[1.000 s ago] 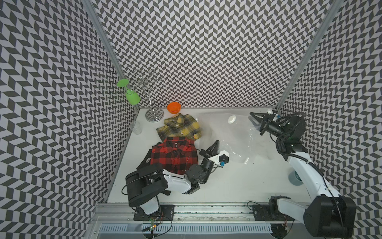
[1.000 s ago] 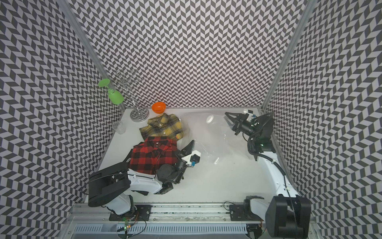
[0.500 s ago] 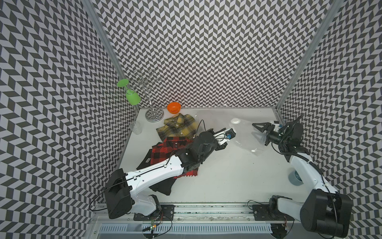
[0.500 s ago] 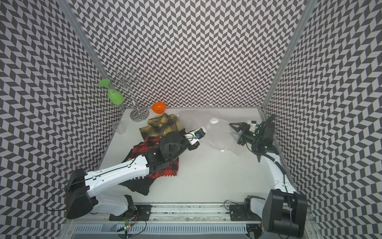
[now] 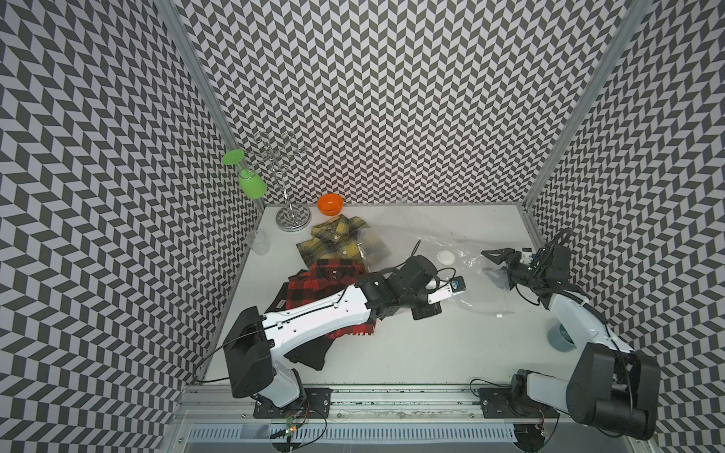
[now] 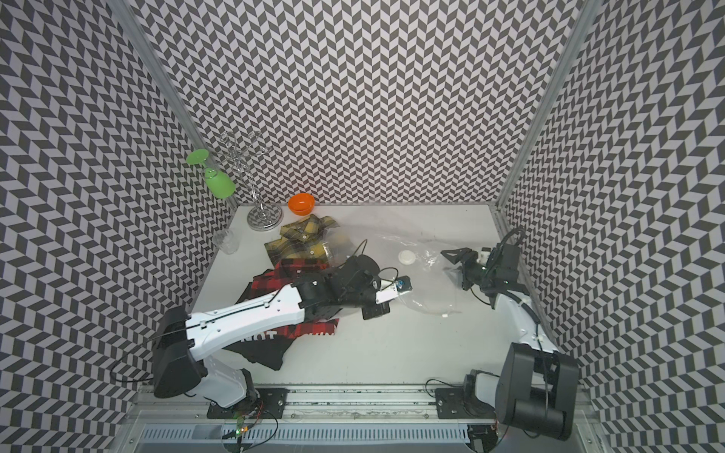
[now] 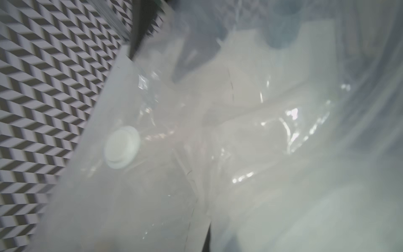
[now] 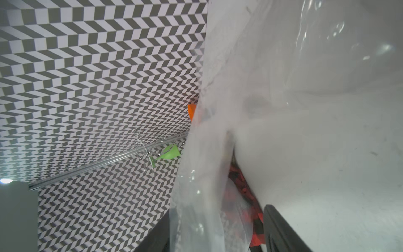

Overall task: Place the folded shirt into the vacuum bag
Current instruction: Adjust the vacuum bag at the center of the board.

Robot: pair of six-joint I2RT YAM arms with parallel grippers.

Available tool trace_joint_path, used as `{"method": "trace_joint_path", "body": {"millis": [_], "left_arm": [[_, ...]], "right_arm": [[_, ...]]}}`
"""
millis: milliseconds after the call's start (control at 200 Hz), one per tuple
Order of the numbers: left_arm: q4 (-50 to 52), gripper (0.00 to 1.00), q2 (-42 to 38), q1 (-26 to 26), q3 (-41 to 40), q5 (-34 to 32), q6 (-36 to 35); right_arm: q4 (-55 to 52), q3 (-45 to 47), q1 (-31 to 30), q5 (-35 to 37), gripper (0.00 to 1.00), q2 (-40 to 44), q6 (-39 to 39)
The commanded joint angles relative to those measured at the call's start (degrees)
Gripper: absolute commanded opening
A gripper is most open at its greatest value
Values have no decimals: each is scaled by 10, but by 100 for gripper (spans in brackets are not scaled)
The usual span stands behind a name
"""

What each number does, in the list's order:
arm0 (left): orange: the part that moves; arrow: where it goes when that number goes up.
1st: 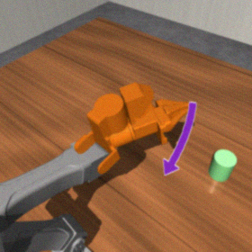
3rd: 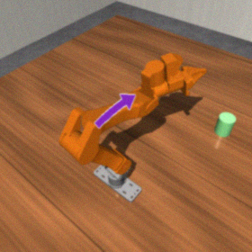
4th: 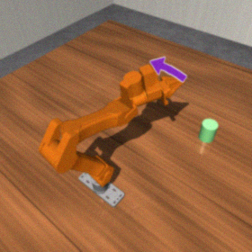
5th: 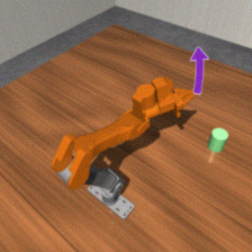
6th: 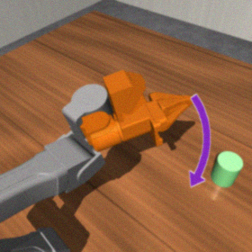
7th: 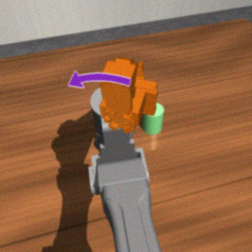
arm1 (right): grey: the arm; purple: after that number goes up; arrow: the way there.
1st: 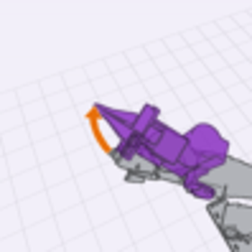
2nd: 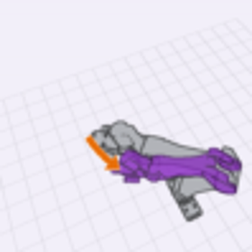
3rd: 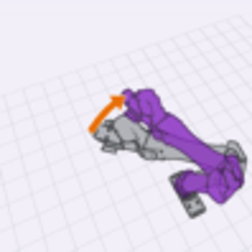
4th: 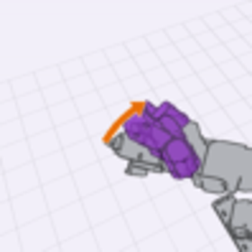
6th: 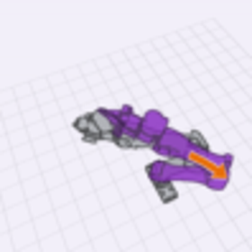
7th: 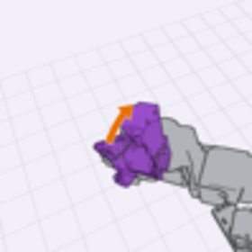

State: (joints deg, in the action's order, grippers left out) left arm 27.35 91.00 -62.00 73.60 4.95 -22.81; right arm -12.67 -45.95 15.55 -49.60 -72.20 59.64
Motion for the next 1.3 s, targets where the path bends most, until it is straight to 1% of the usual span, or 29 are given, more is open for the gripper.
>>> {"method": "trace_joint_path", "body": {"millis": [0, 15, 165, 170, 175, 185, 225, 285, 381, 416, 511, 591, 686, 751, 816, 846, 856, 916, 996, 1057, 1117, 1212, 1277, 1292], "left_arm": [[39, 0, 28, -6, -19, 34, 26], [40, 0, 29, -6, -18, 36, 26], [64, 0, 15, -17, 4, 49, 19], [64, 0, 15, -17, 5, 49, 19], [63, 0, 13, -18, 5, 50, 19], [62, 0, 11, -18, 5, 52, 18], [49, 0, 4, -18, 1, 59, 18], [28, 0, 12, -20, 1, 83, 21], [48, 0, 69, -42, 47, 129, 27], [41, 0, 92, -45, 56, 135, 35], [-23, 0, 148, -26, 55, 133, 61], [-21, 0, 219, -16, 110, 120, 81], [23, 0, 306, -10, 220, 117, 101], [55, 0, 363, -8, 291, 129, 112], [92, 0, 407, -6, 354, 119, 132], [105, 0, 419, -4, 371, 121, 143], [108, 0, 421, -3, 374, 123, 147], [95, 0, 416, 5, 357, 140, 181], [53, 0, 385, 19, 294, 187, 224], [26, 0, 358, 21, 245, 201, 251], [10, 0, 344, 20, 216, 220, 282], [-16, 0, 356, 19, 208, 269, 330], [-14, 0, 380, 20, 234, 268, 356], [-11, 0, 385, 21, 243, 266, 361]], "right_arm": [[-81, -107, 22, 94, 64, 8, -101], [-90, -120, 25, 102, 64, 8, -110], [-160, -224, 27, 102, 64, 7, -110], [-163, -226, 27, 127, 64, 7, -145], [-165, -228, 27, 153, 65, 7, -160], [-168, -233, 27, 175, 66, 8, -173], [-176, -246, 27, 193, 68, 8, -184], [-169, -241, 26, 184, 68, 9, -181], [-147, -215, 20, 164, 68, 11, -172], [-144, -206, 19, 164, 68, 15, -172], [-136, -190, 19, 164, 68, 28, -172], [-134, -188, 20, 164, 68, 33, -172], [-139, -194, 20, 164, 68, 33, -172], [-137, -195, 19, 164, 68, 34, -172], [-139, -196, 20, 164, 68, 34, -172], [-141, -195, 20, 163, 68, 33, -172], [-141, -195, 20, 158, 66, 33, -172], [-138, -187, 19, 157, 66, 34, -172], [-121, -169, 20, 155, 66, 34, -167], [-109, -156, 17, 155, 66, 32, -167], [-102, -152, 15, 155, 66, 27, -167], [-93, -148, 10, 155, 66, 23, -167], [-88, -147, 8, 154, 66, 22, -167], [-89, -148, 8, 148, 65, 19, -148]]}}
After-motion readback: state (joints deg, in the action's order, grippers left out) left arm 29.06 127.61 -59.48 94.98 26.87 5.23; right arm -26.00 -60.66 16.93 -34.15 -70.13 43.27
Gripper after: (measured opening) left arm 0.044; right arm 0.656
